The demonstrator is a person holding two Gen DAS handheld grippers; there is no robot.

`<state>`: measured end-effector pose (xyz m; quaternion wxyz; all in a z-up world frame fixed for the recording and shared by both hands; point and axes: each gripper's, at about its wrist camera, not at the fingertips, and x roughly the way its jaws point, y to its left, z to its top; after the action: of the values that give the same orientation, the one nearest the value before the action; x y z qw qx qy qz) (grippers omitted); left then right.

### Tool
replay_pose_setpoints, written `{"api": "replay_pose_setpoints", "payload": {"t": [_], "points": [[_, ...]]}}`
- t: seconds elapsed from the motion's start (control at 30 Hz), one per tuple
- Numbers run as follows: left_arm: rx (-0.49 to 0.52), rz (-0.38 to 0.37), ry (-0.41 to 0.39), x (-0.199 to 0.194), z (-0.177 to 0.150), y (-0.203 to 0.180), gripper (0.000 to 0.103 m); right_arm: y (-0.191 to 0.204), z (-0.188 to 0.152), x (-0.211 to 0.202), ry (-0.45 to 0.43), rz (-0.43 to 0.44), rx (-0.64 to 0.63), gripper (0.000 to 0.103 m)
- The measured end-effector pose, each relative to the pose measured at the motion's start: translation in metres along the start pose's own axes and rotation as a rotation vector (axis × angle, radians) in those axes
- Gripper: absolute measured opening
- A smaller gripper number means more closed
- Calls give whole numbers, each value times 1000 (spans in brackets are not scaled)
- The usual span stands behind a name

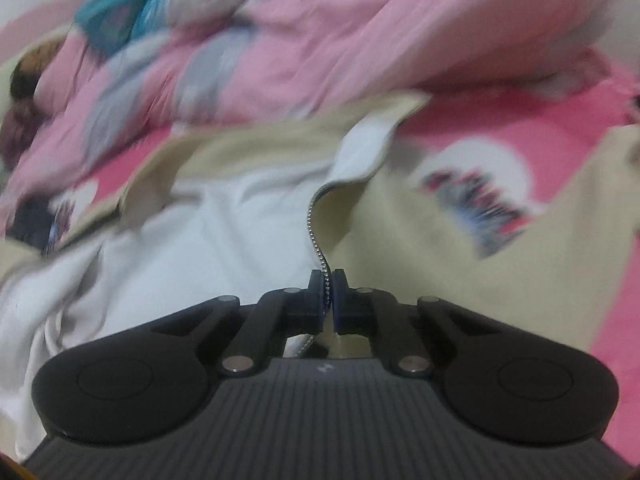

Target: Fold clothes

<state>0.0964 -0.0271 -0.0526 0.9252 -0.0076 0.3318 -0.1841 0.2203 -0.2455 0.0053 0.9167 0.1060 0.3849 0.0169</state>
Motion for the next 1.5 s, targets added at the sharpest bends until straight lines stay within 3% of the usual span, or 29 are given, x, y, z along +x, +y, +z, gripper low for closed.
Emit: {"api": "replay_pose_setpoints", "payload": {"t": [0.1,0.27,0.47,0.57,0.67,0.7,0.97,1.03,1.1,1.17,1.3,1.5], "points": [[-68,-49,-16,-4,2,11,101,-36,17,-30,-85,-73,40,2],[-180,-117,-24,-4,3,27,100,-102,32,-58,-150,-187,87,2],[-129,-81,-24,-1,3,19,101,-179,6,-26,-111,-285,266,2],[-136,-87,-25,-2,3,20,101,-211,-19,-7,-67,-276,426,5],[-131,-85,-25,-2,3,20,101,-243,-44,-24,-114,-165,644,25],[-132,-87,-26,-2,2,21,101,-250,-49,-38,-128,-116,692,26],[-178,-112,-33,-12,3,28,100,-225,-72,-266,-287,-10,535,27],[-180,-109,-31,-19,4,28,100,-209,-80,-328,-329,-16,452,30],[-166,-101,-30,-29,4,26,100,-187,-89,-377,-334,-18,362,41],[-145,-97,-33,-41,6,18,100,-163,-106,-402,-305,2,302,46],[-23,-175,-29,-79,6,-14,100,-122,-147,-367,-197,128,237,51],[331,-227,5,-135,-31,-77,101,-72,-188,-225,5,298,200,50]]}}
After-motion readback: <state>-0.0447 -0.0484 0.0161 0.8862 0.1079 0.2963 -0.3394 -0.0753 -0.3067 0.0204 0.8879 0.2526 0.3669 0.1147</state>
